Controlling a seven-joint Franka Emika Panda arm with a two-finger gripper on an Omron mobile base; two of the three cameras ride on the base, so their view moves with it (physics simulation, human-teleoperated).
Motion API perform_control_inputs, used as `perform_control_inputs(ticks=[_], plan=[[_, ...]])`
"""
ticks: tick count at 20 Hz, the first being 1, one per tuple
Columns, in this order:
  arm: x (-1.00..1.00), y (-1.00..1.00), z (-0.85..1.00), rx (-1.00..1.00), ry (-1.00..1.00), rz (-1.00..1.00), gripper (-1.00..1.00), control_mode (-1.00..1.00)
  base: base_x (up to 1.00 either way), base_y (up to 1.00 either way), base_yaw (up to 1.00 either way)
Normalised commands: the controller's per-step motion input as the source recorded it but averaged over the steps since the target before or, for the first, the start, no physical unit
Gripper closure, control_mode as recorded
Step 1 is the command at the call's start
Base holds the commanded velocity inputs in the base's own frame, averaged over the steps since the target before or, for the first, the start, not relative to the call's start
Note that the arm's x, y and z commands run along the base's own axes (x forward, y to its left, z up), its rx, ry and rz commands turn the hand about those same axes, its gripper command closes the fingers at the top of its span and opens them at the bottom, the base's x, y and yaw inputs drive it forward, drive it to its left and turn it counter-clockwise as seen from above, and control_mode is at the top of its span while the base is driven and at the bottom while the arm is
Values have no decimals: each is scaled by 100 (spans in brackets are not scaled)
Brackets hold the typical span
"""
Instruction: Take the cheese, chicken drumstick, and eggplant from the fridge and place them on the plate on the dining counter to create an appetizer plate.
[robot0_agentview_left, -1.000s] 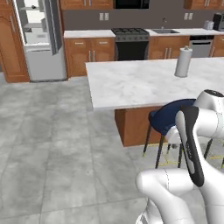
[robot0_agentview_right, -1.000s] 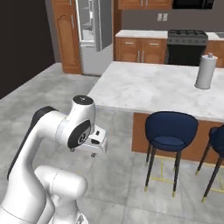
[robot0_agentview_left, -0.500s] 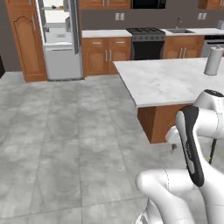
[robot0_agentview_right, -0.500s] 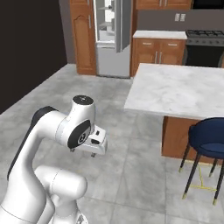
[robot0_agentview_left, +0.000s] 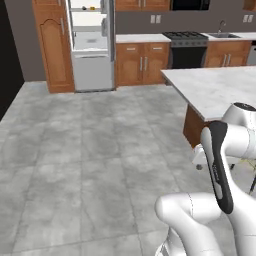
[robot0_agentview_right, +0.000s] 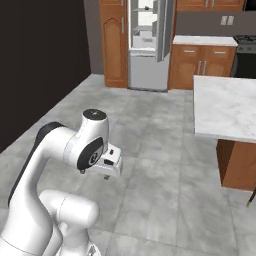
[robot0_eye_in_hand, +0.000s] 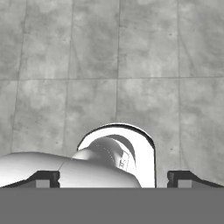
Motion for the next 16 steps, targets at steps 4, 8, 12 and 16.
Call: perform_control_inputs(ticks=[4,8,12,16], plan=[[0,0,0,0,0,0,-100,100,59,100,1],[0,0,0,0,0,0,-100,100,96,100,2],[0,0,0,0,0,0,-100,100,100,97,5],[0,0,0,0,0,0,-100,100,100,62,8]])
